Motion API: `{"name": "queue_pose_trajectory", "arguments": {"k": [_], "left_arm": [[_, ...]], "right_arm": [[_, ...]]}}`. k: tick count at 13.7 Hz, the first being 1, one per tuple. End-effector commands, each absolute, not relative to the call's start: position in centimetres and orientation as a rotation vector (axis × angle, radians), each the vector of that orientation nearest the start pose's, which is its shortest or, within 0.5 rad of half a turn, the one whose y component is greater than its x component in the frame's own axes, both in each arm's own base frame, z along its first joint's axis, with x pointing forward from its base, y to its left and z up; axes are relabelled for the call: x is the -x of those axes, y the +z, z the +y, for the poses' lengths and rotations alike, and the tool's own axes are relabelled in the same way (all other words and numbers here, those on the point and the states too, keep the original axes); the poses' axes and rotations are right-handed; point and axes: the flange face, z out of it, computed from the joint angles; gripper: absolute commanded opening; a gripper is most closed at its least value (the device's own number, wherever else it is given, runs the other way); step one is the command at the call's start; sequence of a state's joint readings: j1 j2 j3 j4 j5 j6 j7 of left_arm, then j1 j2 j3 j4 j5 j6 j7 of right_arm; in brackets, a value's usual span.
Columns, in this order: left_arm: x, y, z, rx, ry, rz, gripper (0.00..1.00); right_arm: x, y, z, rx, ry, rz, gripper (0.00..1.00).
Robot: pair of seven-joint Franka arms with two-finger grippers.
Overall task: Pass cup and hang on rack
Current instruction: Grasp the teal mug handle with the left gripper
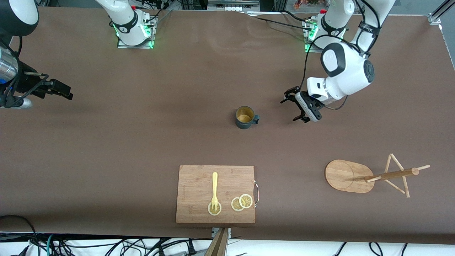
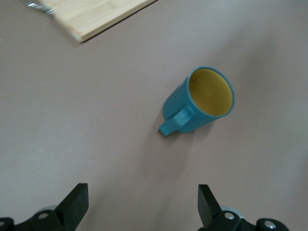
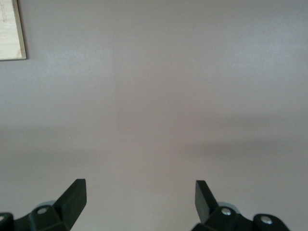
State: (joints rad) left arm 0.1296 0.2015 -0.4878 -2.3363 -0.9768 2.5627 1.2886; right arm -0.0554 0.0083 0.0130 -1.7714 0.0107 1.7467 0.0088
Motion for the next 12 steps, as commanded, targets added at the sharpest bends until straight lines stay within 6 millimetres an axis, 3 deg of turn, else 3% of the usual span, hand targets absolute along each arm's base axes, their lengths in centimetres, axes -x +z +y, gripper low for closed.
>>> {"name": "queue_pose_trajectory", "arguments": {"k": [1,2,5,12], "left_arm": [[-49.2,22.2,-16.3,-2.203,0.54,-1.103,1.0],[-49.0,20.8,-15.8,-2.159,0.585,-1.155,1.0],[-49.1,18.7,-15.1,-2.054,0.701,-1.275,1.0],[-49.0,12.8,-19.9,-1.748,0.988,-1.334,1.0]], "right_arm": [[-57.2,56.0,-2.9,3.117,-0.022,0.106,1.0],[-57.4,57.2,-3.1,3.132,-0.048,0.105,1.0],[-56.2,56.6,-2.9,3.114,0.133,0.136,1.0],[-56.2,57.1,-2.2,3.114,0.119,0.127,1.0]]}}
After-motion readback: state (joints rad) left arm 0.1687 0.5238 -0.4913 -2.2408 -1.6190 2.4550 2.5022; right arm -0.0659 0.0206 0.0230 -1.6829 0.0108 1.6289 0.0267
